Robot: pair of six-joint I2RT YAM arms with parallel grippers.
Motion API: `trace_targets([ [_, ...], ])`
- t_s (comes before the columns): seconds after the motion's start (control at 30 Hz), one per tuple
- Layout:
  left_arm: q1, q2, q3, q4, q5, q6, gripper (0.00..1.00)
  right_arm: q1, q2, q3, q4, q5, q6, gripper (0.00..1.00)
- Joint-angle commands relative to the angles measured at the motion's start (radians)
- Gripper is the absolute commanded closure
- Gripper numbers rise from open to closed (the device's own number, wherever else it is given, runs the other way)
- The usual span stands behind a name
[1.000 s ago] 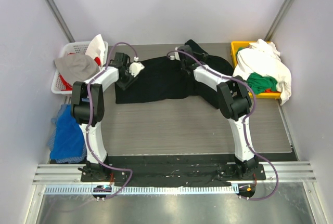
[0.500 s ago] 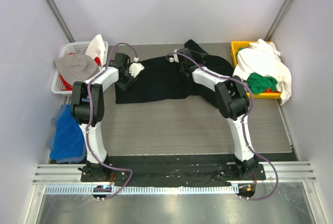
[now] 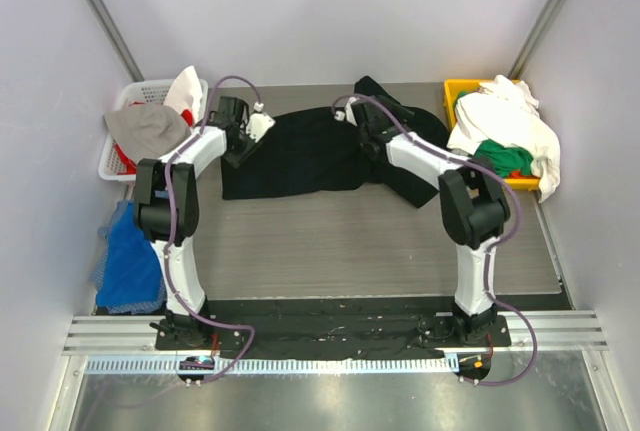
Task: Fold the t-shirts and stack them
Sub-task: Fold the flattened tshirt in 1/3 of the way
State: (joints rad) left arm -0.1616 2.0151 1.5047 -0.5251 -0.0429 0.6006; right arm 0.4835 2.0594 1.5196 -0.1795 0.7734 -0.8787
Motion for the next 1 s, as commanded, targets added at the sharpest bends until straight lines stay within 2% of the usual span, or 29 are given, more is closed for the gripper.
trace_targets([
  [0.0,0.005,-0.107,-0.007,0.028,0.001,-0.044,0.59,0.007,-0.212,-0.013,-0.144,-0.098,0.196,0.17],
  [0.2,0.004,-0.142,-0.054,0.0,0.026,-0.058,0.59,0.006,-0.34,-0.169,-0.196,-0.146,0.25,0.16],
  [0.43,0.004,-0.141,-0.084,0.004,0.04,-0.082,0.59,-0.006,-0.366,-0.321,-0.137,-0.198,0.27,0.17],
  [0.97,0.002,-0.069,-0.061,0.02,0.038,-0.085,0.59,-0.074,-0.242,-0.363,-0.037,-0.237,0.234,0.18],
])
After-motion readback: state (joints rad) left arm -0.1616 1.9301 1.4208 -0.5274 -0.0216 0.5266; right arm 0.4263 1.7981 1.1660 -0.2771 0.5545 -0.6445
